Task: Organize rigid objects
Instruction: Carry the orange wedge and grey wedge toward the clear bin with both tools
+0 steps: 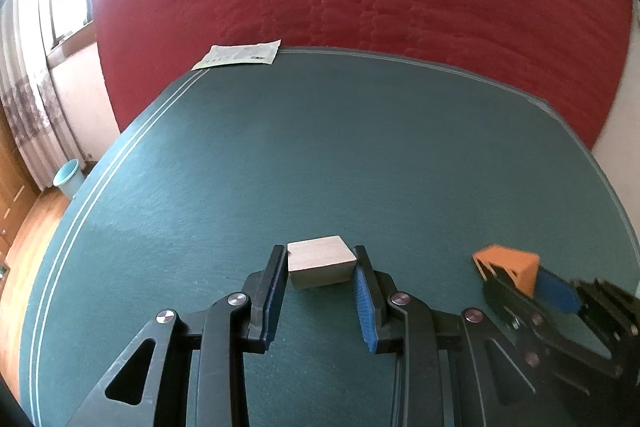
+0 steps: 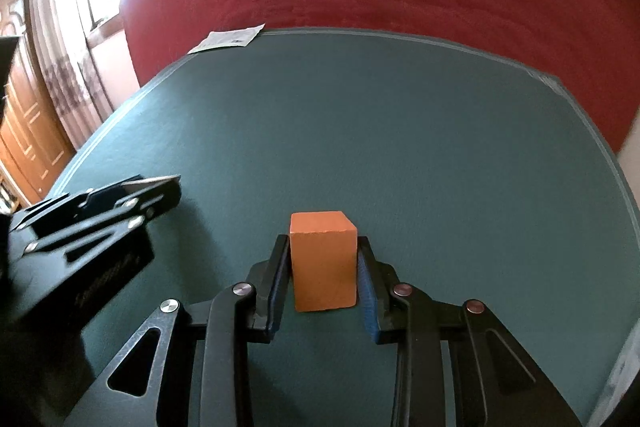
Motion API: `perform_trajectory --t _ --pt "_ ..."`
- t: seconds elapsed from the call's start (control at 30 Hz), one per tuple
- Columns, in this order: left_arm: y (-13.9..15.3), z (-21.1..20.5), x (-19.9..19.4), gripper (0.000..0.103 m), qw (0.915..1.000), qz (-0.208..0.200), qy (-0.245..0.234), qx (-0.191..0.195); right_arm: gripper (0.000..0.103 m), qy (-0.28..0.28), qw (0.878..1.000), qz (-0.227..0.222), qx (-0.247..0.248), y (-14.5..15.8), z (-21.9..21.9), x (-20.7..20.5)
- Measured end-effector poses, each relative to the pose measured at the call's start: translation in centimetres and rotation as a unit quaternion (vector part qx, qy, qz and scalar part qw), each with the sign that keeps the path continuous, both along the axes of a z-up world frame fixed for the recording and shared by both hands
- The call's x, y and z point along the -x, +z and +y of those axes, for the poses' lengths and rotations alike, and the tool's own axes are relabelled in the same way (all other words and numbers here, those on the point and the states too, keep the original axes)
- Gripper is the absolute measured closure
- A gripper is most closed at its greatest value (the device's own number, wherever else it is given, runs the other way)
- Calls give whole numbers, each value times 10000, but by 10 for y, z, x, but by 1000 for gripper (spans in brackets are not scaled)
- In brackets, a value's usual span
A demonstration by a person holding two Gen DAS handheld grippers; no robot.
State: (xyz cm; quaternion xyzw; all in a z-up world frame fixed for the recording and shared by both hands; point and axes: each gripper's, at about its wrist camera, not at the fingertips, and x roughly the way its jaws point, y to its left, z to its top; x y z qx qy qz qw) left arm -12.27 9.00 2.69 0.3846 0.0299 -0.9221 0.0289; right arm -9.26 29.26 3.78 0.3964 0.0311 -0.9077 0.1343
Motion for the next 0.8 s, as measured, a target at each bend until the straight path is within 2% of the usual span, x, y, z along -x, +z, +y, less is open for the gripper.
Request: perform_trajectory --t 0.2,0.57,0.8 --pt "4 7 -2 69 9998 98 -164 26 71 -150 9994 -9 314 6 18 -29" --pt "7 27 -8 69 9978 232 -610 98 71 -350 9975 190 578 23 44 -77" --pt "5 36 -11 69 9959 189 -883 -26 71 -657 9953 282 650 30 71 -99"
